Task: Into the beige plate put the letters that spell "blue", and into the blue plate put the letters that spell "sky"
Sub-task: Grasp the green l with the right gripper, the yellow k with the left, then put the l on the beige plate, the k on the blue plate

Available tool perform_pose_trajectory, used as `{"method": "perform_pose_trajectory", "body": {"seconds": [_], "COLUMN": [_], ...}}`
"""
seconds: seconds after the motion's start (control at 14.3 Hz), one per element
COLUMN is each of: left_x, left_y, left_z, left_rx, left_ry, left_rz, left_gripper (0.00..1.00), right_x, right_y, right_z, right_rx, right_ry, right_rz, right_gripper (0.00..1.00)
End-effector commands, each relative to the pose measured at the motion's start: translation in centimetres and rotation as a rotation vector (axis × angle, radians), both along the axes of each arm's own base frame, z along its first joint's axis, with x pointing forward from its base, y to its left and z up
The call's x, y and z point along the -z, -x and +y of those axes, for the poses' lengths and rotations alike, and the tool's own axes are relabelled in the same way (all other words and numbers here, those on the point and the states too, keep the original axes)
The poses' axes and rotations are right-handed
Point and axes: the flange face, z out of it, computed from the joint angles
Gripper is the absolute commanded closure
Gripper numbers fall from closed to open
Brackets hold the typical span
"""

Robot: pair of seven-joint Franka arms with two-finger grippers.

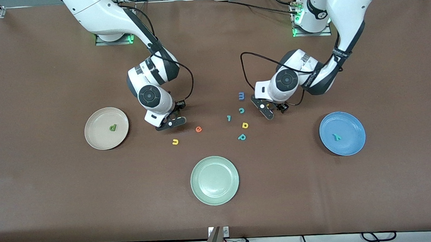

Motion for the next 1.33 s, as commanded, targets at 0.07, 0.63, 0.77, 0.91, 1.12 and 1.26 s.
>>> {"method": "perform_pose_trajectory", "body": {"seconds": [0.07,0.63,0.77,0.91,1.12,1.26], "left_x": [-0.1,2.7,3.0,2.7,1.7,-0.4], "left_y": [0.6,1.4,1.2,1.1,0.5,-0.5], "left_z": [-1.4,-2.1,-1.7,-1.7,-1.3,-0.6], "left_rx": [0.161,0.168,0.167,0.17,0.165,0.155], "left_ry": [-0.018,0.022,0.023,0.021,0.013,-0.017], "left_rz": [-0.091,-0.066,-0.068,-0.071,-0.087,-0.106], "left_gripper": [0.23,0.43,0.68,0.91,0.99,0.99], "right_x": [0.5,0.5,0.5,0.3,-1.9,-3.6], "right_y": [0.2,0.2,0.0,-0.7,-3.3,-5.4], "right_z": [0.3,0.2,0.0,-1.1,-4.7,-8.7], "right_rx": [0.008,0.007,0.014,0.032,0.093,0.163], "right_ry": [0.006,0.007,0.007,0.009,-0.003,0.003], "right_rz": [-0.004,-0.001,-0.003,-0.006,-0.033,-0.051], "right_gripper": [0.65,0.86,0.91,0.93,0.94,0.94]}}
